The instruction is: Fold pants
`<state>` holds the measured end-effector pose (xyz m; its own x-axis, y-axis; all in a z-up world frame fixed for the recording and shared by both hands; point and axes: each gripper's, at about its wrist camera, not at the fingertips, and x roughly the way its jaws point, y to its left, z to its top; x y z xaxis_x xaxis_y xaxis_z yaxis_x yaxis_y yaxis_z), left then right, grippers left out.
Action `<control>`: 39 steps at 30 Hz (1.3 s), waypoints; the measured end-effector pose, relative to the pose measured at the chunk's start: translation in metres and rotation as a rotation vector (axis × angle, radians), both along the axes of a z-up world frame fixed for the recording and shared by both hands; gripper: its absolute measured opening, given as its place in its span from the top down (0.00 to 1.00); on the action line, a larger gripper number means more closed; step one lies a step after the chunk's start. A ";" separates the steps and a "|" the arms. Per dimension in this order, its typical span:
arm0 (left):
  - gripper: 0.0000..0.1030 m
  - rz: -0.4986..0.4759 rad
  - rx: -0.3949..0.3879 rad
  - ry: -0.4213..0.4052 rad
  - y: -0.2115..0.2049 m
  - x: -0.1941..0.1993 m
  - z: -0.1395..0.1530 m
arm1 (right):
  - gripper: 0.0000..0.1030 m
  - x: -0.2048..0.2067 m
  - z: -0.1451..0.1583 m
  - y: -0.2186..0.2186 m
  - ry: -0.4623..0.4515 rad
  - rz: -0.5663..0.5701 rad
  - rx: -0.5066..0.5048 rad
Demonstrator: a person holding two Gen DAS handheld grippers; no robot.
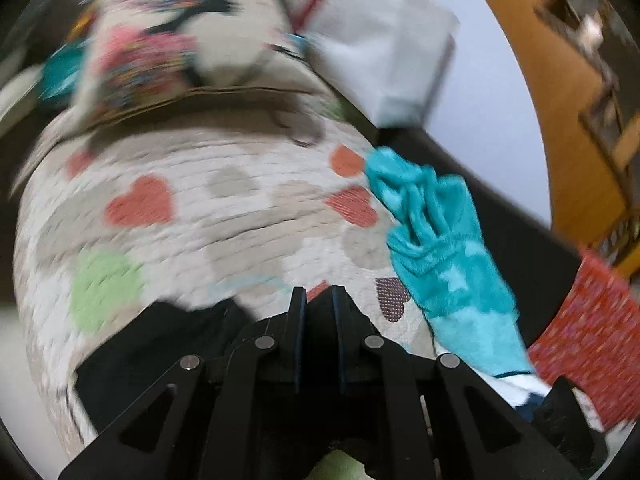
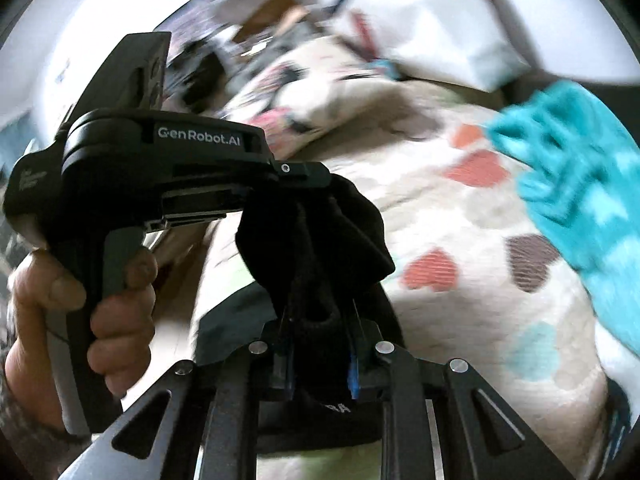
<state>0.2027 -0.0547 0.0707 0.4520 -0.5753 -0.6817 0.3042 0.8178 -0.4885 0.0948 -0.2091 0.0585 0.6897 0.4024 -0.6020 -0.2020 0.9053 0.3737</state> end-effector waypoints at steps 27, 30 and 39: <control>0.66 0.643 -0.099 0.333 0.219 -0.088 -0.119 | 0.46 -0.089 -0.042 0.156 0.053 0.499 -0.353; 0.66 0.655 -0.098 0.248 0.216 -0.095 -0.097 | 0.46 -0.076 -0.024 0.132 0.032 0.403 -0.313; 0.65 0.528 -0.008 0.236 0.170 -0.082 -0.100 | 0.44 -0.028 -0.037 0.084 0.148 0.164 -0.195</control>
<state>0.1205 0.1150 -0.0295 0.5150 -0.3188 -0.7957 -0.2620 0.8253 -0.5002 0.0663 -0.1248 0.0213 0.5240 0.3683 -0.7679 -0.3079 0.9226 0.2324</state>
